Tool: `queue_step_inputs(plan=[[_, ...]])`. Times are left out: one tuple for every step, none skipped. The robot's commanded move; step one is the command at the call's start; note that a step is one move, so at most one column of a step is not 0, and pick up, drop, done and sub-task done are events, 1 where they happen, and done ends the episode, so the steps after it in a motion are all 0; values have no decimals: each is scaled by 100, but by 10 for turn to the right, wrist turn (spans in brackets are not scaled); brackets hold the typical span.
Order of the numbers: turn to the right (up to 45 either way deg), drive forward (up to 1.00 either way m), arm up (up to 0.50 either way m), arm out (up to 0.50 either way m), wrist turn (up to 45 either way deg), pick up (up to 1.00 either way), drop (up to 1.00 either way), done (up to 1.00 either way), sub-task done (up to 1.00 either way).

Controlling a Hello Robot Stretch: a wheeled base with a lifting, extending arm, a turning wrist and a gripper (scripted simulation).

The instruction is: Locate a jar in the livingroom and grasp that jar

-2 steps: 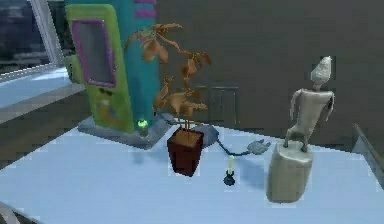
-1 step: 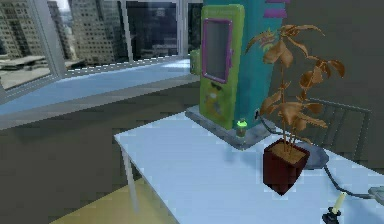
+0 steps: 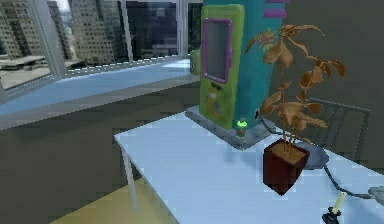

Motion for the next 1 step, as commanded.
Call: queue_step_inputs(plan=[[0,0,38,0,0,0,0,0,0]])
